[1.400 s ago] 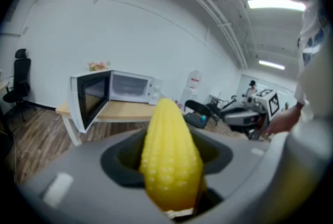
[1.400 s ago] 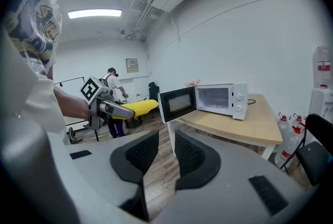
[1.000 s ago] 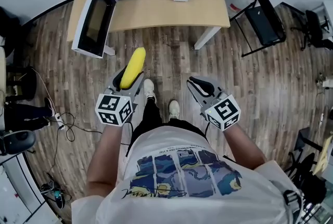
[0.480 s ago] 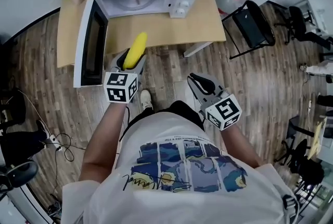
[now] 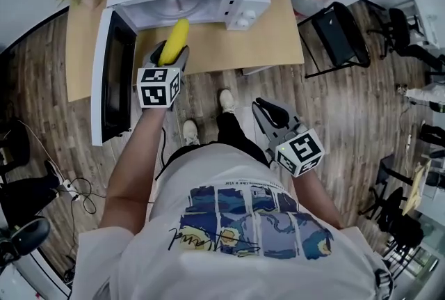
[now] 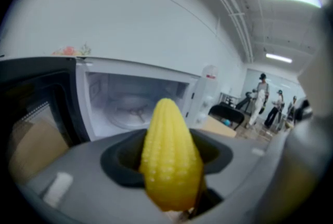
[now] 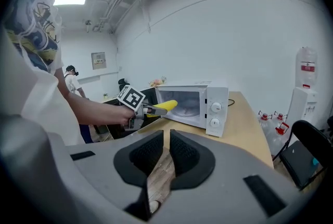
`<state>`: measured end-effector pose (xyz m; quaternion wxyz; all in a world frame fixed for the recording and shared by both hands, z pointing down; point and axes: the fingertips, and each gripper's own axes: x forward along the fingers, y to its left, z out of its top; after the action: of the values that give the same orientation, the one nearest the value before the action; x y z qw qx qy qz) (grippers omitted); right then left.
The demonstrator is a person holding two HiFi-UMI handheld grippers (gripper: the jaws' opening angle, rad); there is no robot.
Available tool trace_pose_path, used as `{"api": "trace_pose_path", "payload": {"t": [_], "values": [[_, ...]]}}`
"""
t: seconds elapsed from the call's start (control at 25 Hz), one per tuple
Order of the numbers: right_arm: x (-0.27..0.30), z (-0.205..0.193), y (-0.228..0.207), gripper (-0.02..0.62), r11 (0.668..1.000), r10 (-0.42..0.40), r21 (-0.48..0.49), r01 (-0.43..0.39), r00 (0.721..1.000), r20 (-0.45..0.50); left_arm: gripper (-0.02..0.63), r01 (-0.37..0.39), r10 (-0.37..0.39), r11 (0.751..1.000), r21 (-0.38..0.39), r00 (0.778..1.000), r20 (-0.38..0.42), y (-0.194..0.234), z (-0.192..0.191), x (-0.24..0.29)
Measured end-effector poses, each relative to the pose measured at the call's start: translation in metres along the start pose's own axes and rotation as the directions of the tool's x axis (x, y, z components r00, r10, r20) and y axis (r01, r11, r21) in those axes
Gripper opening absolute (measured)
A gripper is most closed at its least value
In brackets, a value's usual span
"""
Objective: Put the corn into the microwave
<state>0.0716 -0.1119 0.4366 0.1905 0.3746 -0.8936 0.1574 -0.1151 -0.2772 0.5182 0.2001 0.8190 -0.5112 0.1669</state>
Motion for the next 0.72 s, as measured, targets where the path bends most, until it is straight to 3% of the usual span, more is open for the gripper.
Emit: {"api": "trace_pose_path", "payload": {"t": [0.4,0.72], "values": [[0.025,0.019,-0.098,0.038,0.995,0.097,-0.019,-0.098,0.994,-0.054,0.255,-0.114,0.116,0.993,0.028,0.991,-0.063,0.037,0.019,0.094],[0.034,0.017,-0.149,0.038,0.989,0.141,-0.02,-0.144,0.986,-0.094,0.255,-0.176,0.18,0.983,0.049,0.979,-0.095,0.053,0.02,0.154]]}}
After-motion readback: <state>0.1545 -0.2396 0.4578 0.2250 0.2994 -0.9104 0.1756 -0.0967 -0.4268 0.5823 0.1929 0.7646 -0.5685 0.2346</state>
